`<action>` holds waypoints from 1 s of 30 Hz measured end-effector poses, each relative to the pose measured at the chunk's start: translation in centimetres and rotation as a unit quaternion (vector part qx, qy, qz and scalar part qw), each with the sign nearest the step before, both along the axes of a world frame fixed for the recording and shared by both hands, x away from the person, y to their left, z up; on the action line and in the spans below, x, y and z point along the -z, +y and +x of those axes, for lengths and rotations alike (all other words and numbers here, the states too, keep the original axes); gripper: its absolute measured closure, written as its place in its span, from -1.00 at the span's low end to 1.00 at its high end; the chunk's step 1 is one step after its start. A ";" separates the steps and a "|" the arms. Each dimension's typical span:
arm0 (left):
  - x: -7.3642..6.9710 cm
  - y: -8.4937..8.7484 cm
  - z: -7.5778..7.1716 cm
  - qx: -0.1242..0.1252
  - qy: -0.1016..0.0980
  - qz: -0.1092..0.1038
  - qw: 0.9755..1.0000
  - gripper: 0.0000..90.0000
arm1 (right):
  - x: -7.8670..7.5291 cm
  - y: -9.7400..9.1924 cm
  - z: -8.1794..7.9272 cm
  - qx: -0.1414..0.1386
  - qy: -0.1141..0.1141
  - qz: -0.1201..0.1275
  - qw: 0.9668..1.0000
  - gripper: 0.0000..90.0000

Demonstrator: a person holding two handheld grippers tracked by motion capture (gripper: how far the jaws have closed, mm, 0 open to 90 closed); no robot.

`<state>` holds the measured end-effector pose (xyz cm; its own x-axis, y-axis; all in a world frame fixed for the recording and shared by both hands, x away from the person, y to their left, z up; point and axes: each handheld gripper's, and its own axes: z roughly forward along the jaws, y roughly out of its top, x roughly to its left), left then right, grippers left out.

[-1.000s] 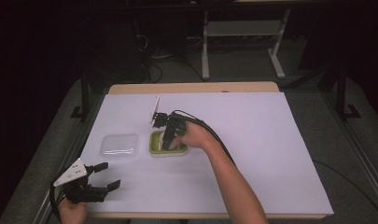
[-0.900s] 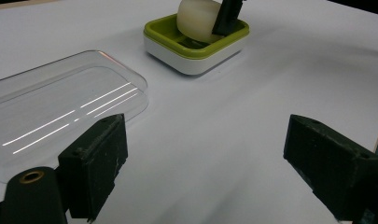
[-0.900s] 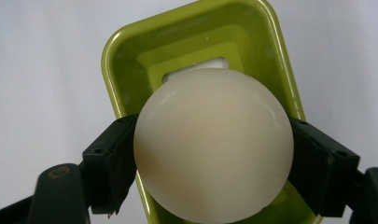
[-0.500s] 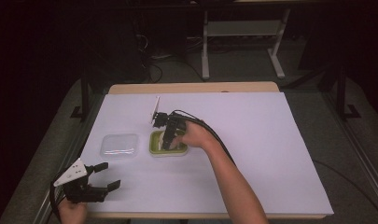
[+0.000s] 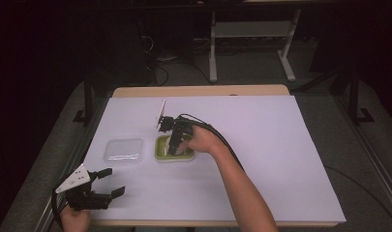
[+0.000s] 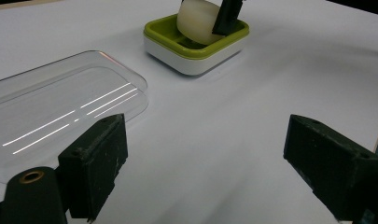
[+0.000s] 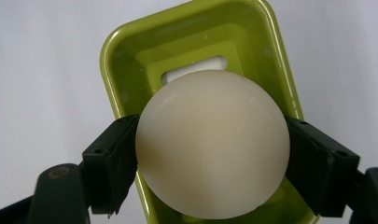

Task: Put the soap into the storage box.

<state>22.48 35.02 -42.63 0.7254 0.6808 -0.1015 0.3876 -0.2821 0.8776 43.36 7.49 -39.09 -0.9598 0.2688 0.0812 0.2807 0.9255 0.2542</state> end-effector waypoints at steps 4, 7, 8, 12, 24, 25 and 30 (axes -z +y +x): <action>0.0 0.0 0.0 0.000 -0.001 0.001 1.000 -0.71 | -0.1 0.0 0.0 0.003 -0.002 0.004 1.000 -0.46; 0.0 0.0 0.0 0.000 0.000 0.001 1.000 -0.72 | -1.1 -0.4 0.1 0.006 -0.004 0.035 0.999 -0.29; 0.0 0.0 0.0 0.001 0.000 0.000 1.000 -0.72 | -1.4 -0.5 0.1 0.005 -0.002 0.039 0.999 -0.29; 0.0 -0.1 0.0 0.002 0.000 0.000 1.000 -0.72 | -1.5 -0.8 0.1 0.008 0.003 0.034 0.999 -0.33; 0.0 -0.2 -0.1 0.000 -0.001 -0.001 1.000 -0.72 | -2.0 -0.8 -0.4 0.004 -0.002 0.039 0.999 -0.39; 0.0 -0.2 -0.1 0.000 -0.001 0.000 1.000 -0.72 | -2.1 -0.9 -0.5 0.005 -0.002 0.039 0.999 -0.39; 0.0 -0.1 -0.1 -0.003 -0.001 -0.001 1.000 -0.72 | -2.6 -1.2 -0.6 0.006 -0.003 0.047 0.999 -0.39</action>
